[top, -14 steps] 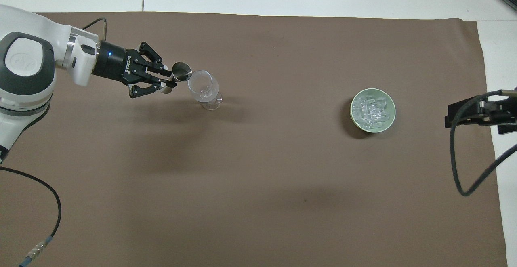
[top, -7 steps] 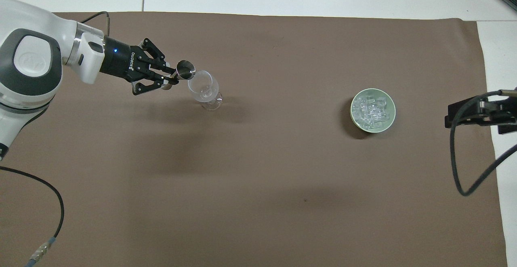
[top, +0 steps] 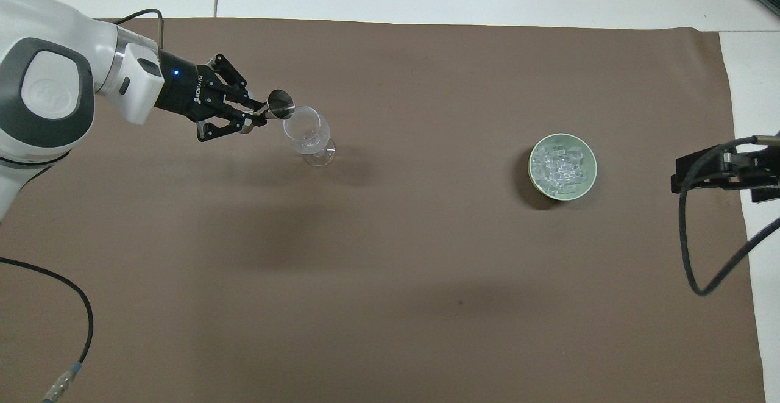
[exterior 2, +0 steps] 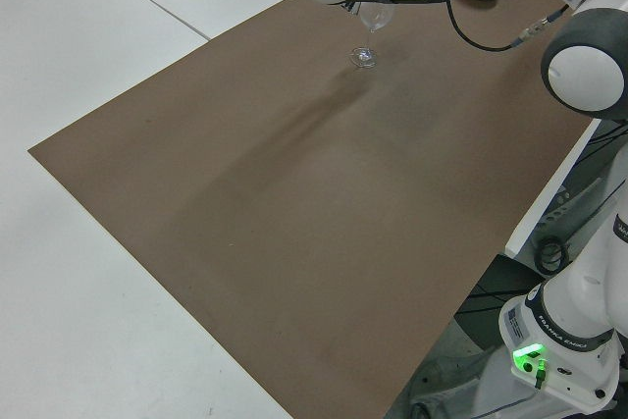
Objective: Pour wine and add ice with both arms
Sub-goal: 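Tilt the metal cup over the wine glass with the left gripper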
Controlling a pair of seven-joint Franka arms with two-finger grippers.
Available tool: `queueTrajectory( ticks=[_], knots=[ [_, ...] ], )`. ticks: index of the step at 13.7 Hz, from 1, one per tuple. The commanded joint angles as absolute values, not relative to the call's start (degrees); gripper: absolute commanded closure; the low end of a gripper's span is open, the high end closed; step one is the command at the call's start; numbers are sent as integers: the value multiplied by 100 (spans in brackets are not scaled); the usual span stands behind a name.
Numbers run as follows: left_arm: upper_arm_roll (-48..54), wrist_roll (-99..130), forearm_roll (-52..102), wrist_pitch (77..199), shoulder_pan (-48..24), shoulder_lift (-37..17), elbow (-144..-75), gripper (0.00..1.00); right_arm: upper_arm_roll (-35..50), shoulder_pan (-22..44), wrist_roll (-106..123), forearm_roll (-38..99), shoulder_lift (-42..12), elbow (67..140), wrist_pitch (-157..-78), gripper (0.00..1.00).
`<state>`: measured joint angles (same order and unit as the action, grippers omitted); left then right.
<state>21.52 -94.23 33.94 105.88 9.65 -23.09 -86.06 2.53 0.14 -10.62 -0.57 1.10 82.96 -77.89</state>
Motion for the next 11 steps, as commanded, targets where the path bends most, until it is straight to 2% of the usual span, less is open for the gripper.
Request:
queueTrajectory(
  ticks=[1, 11],
  knots=[
    [2048, -9272, 3270, 10626, 826, -2197, -8622, 100, 246, -53, -1002, 79, 211, 8411, -7813, 0],
    [2039, -8386, 2295, 10661, 572, -2066, -8604, 100, 246, -53, -1002, 79, 211, 8411, -7813, 0]
  ],
)
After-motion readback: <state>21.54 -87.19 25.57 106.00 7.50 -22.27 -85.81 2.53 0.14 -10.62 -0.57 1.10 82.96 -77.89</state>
